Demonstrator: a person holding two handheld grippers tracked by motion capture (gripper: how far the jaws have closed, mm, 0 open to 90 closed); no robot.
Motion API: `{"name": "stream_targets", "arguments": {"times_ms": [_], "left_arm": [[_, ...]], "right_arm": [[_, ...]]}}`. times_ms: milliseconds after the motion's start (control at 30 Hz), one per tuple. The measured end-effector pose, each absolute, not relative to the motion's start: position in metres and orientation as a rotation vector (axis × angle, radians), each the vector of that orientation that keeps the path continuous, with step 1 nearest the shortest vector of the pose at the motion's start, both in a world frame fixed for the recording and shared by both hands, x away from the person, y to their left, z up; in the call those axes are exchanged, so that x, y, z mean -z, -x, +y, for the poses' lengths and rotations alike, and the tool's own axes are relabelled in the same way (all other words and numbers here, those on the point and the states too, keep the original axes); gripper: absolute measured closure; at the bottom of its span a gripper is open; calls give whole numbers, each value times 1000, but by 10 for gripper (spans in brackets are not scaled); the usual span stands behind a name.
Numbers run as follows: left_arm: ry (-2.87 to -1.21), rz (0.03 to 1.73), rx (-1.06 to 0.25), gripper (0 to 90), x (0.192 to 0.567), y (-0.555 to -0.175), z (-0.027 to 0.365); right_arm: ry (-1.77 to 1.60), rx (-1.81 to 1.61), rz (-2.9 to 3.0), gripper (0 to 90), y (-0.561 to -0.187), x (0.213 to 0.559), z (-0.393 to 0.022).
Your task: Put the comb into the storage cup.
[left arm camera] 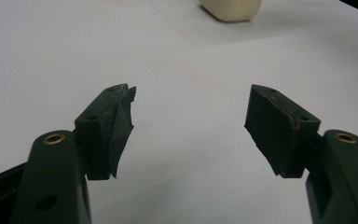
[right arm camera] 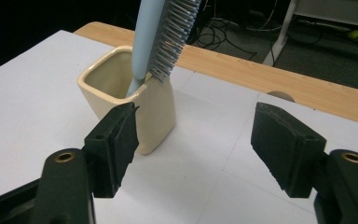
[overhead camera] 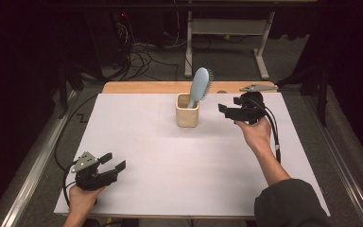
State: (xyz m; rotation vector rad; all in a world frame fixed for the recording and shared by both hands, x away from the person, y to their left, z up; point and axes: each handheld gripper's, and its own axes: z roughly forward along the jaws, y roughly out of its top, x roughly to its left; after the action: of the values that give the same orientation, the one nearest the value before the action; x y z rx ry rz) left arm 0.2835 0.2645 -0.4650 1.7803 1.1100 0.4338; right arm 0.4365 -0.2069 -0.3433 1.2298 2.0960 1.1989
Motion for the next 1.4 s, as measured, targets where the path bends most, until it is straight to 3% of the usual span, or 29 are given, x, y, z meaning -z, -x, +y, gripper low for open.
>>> {"name": "stream_targets", "arguments": {"times_ms": [1400], "left_arm": [[-1774,1123,-438,325,465,-284,265]], "right_arm": [[-1274,-1232,2056,325,-418,355,-239]]}}
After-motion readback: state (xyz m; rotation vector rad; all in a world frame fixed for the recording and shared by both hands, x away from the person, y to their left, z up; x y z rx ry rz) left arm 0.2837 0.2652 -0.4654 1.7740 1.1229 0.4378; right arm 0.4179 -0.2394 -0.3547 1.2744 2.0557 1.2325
